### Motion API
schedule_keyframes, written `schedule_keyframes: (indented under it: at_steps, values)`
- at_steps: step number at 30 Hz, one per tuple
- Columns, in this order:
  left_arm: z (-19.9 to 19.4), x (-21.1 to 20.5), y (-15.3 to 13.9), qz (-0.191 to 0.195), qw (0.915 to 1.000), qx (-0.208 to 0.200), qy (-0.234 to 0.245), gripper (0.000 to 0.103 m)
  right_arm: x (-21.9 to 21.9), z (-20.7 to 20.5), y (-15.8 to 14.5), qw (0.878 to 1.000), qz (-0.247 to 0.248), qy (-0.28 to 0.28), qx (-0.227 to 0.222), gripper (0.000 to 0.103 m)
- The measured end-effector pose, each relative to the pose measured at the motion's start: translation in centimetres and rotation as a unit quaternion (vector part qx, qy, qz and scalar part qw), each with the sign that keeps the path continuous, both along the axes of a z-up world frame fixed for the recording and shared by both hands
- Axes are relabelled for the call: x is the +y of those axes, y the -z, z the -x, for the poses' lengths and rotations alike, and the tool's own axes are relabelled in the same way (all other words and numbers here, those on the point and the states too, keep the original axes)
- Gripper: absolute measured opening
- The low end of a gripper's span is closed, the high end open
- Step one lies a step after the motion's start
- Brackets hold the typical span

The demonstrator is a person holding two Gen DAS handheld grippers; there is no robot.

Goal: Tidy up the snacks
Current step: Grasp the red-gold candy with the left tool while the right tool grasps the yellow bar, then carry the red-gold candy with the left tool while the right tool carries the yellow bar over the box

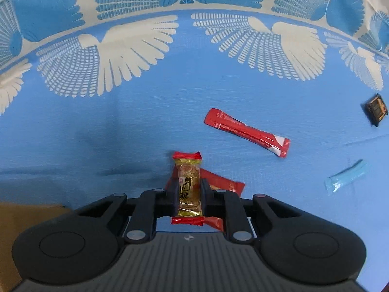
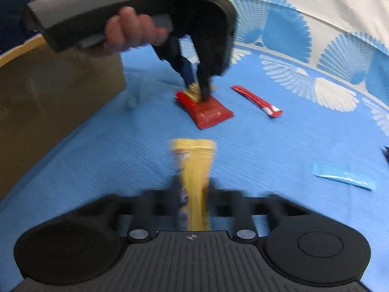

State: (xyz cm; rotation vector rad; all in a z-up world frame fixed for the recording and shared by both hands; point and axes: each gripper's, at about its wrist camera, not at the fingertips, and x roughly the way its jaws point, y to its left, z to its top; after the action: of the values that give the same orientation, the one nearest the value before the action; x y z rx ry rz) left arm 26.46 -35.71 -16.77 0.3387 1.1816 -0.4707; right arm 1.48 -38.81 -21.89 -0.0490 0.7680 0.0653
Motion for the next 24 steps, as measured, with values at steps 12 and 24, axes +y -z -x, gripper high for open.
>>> schedule_keyframes:
  at_steps: [12,24]
  values:
    - [11.3,10.0,-10.8,0.064,0.9953,-0.070,0.019,0.018,0.1,9.1,-9.7,0.971,-0.103,0.195,-0.086,0.014]
    - [27.0,27.8,-18.3,0.103,0.9918,-0.076,-0.009,0.018,12.8,20.3,-17.6,0.954,-0.228,0.178,-0.084,0.014]
